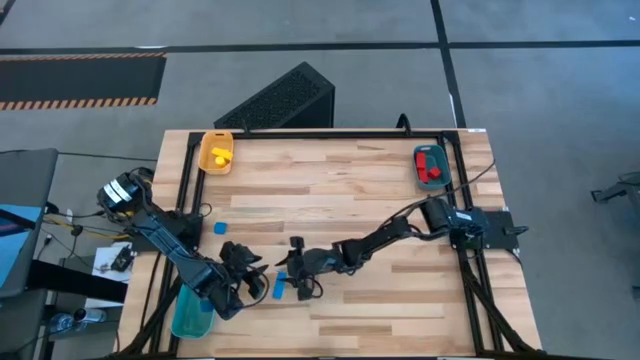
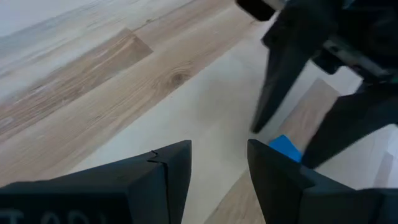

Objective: Sort & place blocks by color
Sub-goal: Put the bottom blue block into the green bin

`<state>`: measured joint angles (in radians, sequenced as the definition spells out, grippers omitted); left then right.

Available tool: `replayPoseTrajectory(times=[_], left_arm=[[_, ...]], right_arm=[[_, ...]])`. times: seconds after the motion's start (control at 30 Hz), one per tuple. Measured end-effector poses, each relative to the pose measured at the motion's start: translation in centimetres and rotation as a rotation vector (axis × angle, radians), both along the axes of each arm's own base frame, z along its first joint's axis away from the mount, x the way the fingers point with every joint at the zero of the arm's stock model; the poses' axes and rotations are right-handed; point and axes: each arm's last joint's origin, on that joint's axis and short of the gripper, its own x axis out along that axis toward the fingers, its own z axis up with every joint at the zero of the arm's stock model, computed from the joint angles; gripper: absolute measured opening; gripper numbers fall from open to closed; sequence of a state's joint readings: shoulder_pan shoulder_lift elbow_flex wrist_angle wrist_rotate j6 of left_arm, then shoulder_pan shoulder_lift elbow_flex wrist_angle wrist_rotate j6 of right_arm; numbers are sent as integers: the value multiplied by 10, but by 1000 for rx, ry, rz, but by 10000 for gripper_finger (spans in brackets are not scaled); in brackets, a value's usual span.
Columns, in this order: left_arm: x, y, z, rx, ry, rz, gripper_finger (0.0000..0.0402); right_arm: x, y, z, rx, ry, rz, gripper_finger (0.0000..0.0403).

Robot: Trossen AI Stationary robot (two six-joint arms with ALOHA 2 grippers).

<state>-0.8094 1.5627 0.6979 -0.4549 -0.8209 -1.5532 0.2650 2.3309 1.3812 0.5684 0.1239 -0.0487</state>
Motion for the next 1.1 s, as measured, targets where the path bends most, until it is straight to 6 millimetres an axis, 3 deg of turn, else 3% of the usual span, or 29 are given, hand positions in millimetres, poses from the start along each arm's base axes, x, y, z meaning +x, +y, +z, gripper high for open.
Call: replayPoseTrajectory(times=[0.2, 0.33, 0.47, 0.67, 0.73, 0.9, 1.1], left_arm=[[-1, -1, 0, 2, 2, -4, 137], [-1, -1, 0, 0, 2, -4, 137], [-1, -1, 0, 0, 2, -8, 137], [-3, -3, 0, 4, 4, -18, 137], [-3, -3, 0, 2, 3, -18, 137], [-2, -3, 0, -8, -7, -8, 137], [-1, -2, 0, 13, -10, -17, 137]], right_arm=[[-2, 3, -3, -28, 106, 6, 212], [-7, 8, -2, -1, 161, -115, 212], [-18, 17, 15, -62, 218, -165, 212], [-37, 38, 61, -85, 214, -96, 212], [-40, 45, 67, -120, 201, -48, 212], [-41, 46, 61, -226, 218, 112, 212], [-26, 27, 44, -129, 219, 190, 219]])
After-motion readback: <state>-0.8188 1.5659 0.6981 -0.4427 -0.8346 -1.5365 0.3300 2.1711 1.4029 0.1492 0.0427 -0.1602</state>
